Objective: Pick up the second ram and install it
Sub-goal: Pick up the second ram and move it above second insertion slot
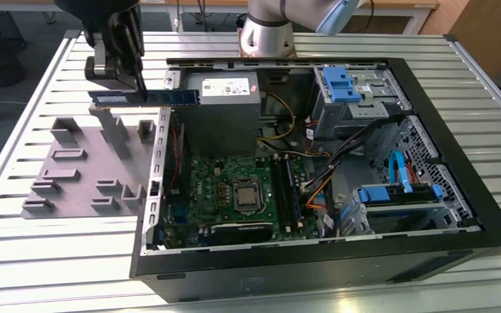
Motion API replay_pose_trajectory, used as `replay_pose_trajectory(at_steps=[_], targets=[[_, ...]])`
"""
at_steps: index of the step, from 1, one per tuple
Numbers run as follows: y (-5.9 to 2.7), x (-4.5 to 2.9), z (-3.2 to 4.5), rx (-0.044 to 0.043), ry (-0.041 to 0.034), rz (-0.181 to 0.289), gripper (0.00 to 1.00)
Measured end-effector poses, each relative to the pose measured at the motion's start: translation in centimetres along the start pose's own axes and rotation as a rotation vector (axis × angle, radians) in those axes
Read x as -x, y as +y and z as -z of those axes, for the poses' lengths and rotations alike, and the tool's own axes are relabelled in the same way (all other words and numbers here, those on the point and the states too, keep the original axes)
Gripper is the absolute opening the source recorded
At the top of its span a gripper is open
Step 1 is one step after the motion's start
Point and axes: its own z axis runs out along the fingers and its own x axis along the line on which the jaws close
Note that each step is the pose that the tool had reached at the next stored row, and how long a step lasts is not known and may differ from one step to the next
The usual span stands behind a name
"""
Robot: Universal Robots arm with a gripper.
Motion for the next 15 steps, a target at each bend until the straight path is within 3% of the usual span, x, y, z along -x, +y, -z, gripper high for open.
replay_pose_trajectory(at_steps=[15], targets=[[-1.73, 0.03, 0.02, 0.0000, 0.0000, 0.000, 0.14]])
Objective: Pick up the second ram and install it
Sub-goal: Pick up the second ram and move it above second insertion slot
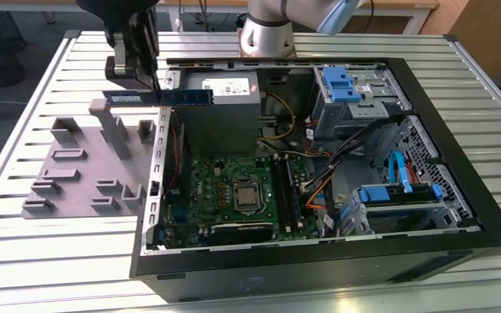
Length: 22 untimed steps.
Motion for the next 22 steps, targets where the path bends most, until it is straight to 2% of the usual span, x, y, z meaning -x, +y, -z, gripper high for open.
replay_pose_trajectory(at_steps=[22], targets=[[-2.78, 0.05, 0.03, 0.0001, 0.0001, 0.000, 0.14]])
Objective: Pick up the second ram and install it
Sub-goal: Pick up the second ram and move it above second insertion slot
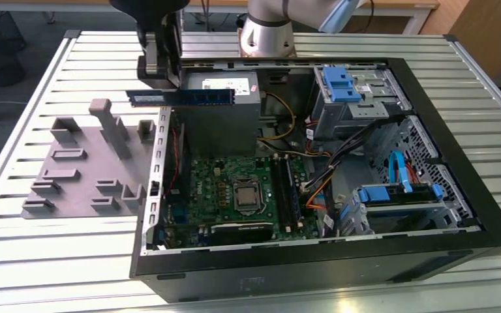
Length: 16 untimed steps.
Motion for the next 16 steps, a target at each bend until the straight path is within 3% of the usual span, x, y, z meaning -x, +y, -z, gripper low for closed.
replay_pose_trajectory(at_steps=[16], targets=[[-3.49, 0.07, 0.03, 0.0000, 0.0000, 0.000, 0.14]])
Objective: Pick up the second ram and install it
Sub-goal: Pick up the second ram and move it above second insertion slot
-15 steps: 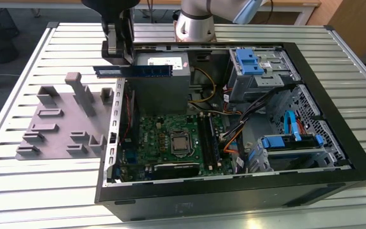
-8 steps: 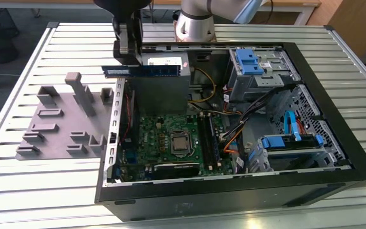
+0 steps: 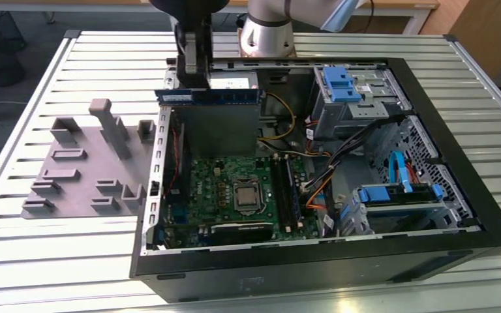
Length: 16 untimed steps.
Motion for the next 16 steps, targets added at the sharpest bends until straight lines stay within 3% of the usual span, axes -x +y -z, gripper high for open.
replay_pose_trajectory(at_steps=[16], targets=[[-4.14, 0.08, 0.05, 0.0000, 0.0001, 0.000, 0.14]])
